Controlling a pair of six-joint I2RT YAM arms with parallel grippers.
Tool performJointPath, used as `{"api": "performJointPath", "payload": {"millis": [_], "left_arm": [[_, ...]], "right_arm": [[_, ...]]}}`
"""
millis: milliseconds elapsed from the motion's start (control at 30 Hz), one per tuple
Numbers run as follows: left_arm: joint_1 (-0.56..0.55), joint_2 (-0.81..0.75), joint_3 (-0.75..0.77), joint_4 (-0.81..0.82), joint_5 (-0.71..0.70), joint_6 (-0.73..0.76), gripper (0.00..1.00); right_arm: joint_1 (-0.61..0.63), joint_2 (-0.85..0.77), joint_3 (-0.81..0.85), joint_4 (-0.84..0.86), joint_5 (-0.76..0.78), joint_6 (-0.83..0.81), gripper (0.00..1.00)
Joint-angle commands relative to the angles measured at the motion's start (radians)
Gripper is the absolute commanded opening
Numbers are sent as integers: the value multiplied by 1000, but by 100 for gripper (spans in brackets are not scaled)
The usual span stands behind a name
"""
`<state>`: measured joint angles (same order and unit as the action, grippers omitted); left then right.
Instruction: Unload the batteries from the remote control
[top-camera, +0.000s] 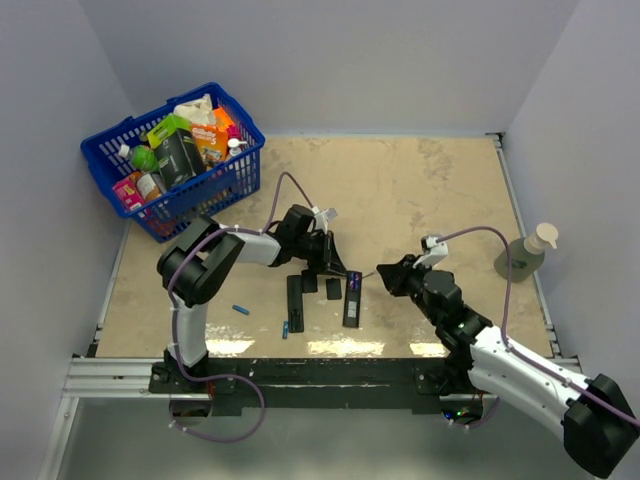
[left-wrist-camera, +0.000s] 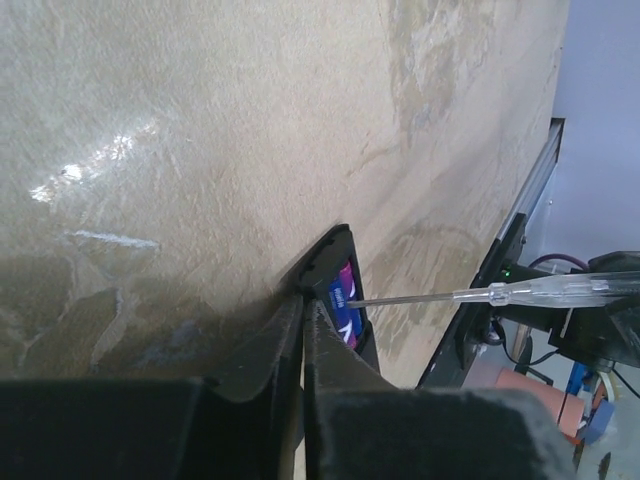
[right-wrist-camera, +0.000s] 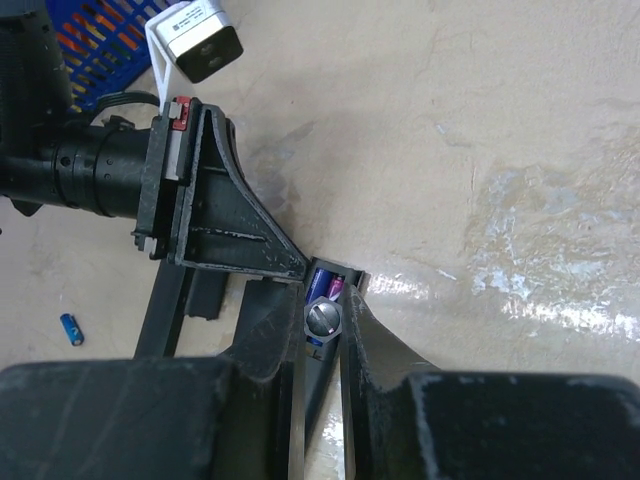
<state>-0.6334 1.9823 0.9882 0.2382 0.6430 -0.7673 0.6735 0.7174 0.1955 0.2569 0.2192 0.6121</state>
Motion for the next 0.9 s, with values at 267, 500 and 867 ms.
{"api": "performJointPath", "payload": {"millis": [267,500,867], "left_arm": [[-6,33,-3,9,26,16,0],[-5,26,-14,7,15,10,0],[-17,6,-57,33,3,-6,0]], "right_arm": [[6,89,-21,120,-57,6,0],[6,105,-24,212,-63,17,0],[6,172,90,231,-67,-60,0]]}}
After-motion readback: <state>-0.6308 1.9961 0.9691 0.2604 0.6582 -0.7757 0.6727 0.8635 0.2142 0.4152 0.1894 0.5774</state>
